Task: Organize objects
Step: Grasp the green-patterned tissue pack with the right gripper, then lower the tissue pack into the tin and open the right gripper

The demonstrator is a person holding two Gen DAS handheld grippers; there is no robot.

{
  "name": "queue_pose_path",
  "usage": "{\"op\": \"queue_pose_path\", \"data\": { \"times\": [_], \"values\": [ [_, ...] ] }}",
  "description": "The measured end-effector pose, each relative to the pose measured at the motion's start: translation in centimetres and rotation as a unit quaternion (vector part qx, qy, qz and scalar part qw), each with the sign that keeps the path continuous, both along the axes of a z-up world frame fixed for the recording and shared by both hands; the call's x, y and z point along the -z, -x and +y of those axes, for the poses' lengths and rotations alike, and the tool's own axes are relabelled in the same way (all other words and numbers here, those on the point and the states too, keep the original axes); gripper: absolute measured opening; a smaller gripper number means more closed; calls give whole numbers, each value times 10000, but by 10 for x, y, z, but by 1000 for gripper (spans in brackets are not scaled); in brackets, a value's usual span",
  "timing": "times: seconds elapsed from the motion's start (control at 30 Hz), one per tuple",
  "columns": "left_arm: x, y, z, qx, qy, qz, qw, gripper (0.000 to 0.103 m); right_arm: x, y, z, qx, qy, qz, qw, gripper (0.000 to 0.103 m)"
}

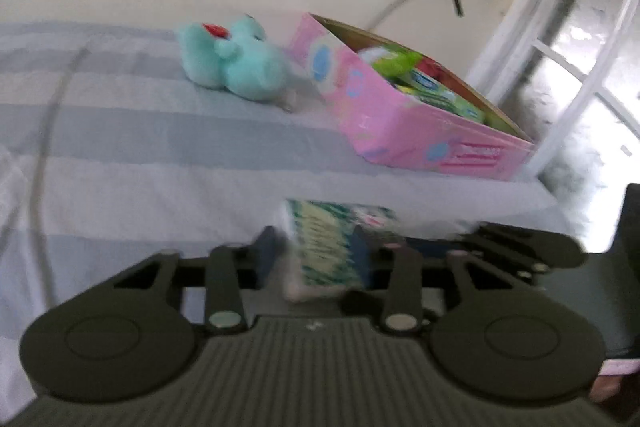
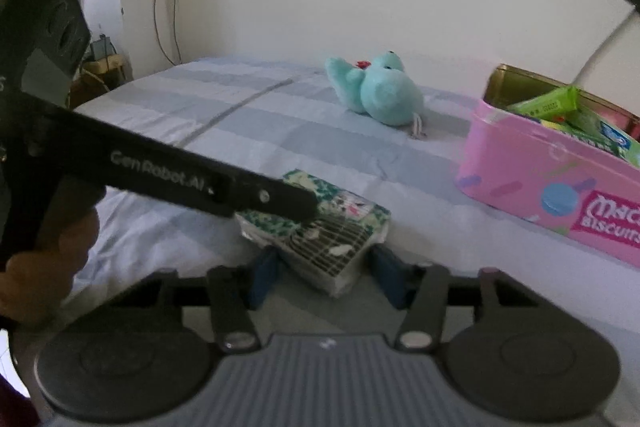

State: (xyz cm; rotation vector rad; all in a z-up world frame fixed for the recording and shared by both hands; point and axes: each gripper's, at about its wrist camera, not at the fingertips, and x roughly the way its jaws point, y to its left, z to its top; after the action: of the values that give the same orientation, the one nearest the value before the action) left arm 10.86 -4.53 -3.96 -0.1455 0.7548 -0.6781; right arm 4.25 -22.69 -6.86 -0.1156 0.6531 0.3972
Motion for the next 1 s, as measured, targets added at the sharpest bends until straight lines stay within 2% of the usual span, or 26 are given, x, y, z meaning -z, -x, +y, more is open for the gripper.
{"op": "queue_pose_path", "data": {
  "times": [0.1, 0.2, 0.33, 0.5, 0.6, 0.67, 0.7, 0.77, 0.83, 0.9, 1.0],
  "values": [
    [-17, 1, -15, -20, -95, -155, 9998, 39, -6, 7, -9, 78, -165, -220, 9996, 50],
    [-42, -2, -45, 118, -77, -543, 9984, 39, -25, 14, -30, 330, -248, -735, 9964, 50],
    [-68, -16, -104, 296, 60, -845, 9960, 40, -45, 11, -68, 865, -231, -1305, 9874, 51],
    [-82, -38, -198, 515, -15, -1103, 9926, 42, -57, -15, -128, 1654, -118, -1584, 9734, 51],
    [-83, -53, -246, 507, -92, -1119, 9924, 48, -61, -35, -163, 2053, -6, -1637, 9649, 55],
    [-74, -67, -271, 357, -302, -968, 9942, 51, -56, -53, -182, 2369, 47, -1769, 9553, 68],
    [-70, -71, -274, 242, -374, -902, 9949, 54, -52, -57, -191, 2534, 22, -1841, 9497, 69],
    [-64, -73, -268, -11, -283, -918, 9954, 60, -38, -57, -212, 2742, -318, -1796, 9442, 69],
    [-62, -69, -255, -169, -209, -1015, 9945, 63, -30, -60, -224, 2788, -484, -1527, 9469, 69],
    [-63, -60, -240, -261, -159, -1152, 9929, 64, -34, -56, -226, 2699, -571, -1721, 9457, 70],
    [-67, -39, -211, -304, -275, -1474, 9882, 64, -36, -56, -225, 2598, -607, -1689, 9488, 70]
  ]
}}
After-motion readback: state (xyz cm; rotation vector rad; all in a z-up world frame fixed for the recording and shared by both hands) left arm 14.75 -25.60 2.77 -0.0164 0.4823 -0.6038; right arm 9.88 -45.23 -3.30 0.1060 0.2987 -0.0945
